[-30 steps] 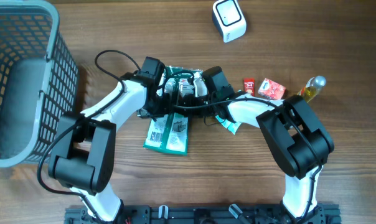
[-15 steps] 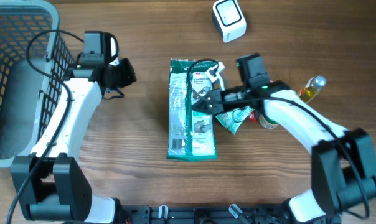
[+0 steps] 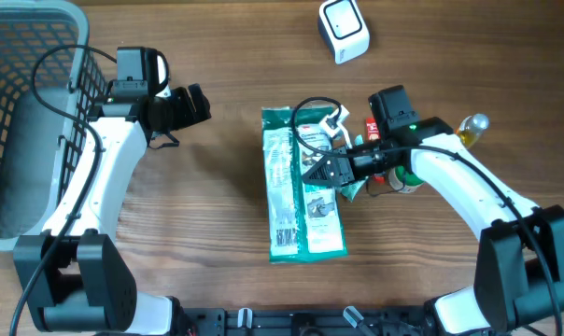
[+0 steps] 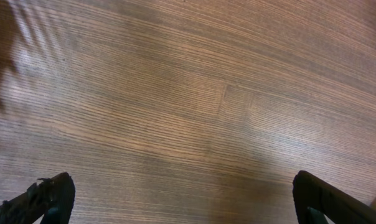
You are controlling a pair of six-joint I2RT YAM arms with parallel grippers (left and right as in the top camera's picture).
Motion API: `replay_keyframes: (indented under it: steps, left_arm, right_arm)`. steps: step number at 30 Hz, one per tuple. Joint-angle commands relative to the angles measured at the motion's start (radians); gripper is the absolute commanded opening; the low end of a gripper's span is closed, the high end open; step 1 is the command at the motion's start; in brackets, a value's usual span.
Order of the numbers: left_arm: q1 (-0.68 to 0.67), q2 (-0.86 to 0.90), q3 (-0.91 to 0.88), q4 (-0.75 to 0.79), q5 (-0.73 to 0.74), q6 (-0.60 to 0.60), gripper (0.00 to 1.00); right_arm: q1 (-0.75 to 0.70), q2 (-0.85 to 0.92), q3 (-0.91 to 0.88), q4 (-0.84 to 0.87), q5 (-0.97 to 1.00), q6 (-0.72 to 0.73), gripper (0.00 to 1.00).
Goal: Scan the item barcode
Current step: 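Release with the left gripper and lift the pack with the right, then hold the gloves pack in front of the white scanner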
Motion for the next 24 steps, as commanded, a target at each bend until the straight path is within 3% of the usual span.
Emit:
replay_keyframes:
  steps: [1,5,10,16,24]
  left_arm:
    - [0.005,0.002,0.002,0.002,-0.003,0.009,1.00]
    - [0.005,0.002,0.002,0.002,-0.003,0.009,1.00]
    - [0.005,0.002,0.002,0.002,-0.003,0.009,1.00]
    - [0.005,0.002,0.002,0.002,-0.003,0.009,1.00]
    - [0.005,0.002,0.002,-0.001,-0.003,0.009,1.00]
  right_arm:
    - [0.003,-0.013,0.255,-0.202,0.213,-0.072,0.04]
    - [0.005,-0.013,0.620,-0.486,0.533,-0.157,0.04]
    - [0.006,-0.013,0.965,-0.451,0.764,-0.253,0.04]
    - [0.014,0.015,0.996,-0.241,0.835,-0.595,0.05]
    - [0.047,0.236,0.996,-0.024,1.088,-0.791,0.04]
